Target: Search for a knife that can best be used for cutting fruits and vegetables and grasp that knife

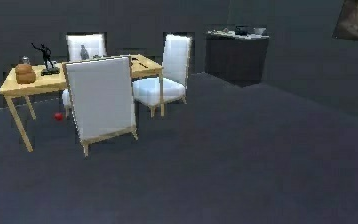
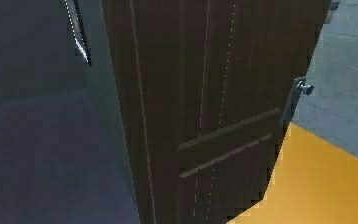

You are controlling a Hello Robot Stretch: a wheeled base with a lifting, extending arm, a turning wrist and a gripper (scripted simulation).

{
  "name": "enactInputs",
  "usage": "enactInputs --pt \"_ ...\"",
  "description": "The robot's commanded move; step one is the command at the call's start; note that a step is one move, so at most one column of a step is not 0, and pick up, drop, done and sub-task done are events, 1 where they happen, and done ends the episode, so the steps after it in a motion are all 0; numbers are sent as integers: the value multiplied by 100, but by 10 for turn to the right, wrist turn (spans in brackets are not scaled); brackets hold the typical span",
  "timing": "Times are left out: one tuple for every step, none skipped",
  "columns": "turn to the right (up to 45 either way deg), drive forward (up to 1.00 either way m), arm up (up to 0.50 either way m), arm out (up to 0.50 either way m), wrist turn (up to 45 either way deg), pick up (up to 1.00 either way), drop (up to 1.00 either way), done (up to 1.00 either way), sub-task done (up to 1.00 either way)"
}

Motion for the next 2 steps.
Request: enactInputs --pt "150 0 0 0 0 0 0 0 0" --pt "0 100 0 0 0 0 0 0 0"
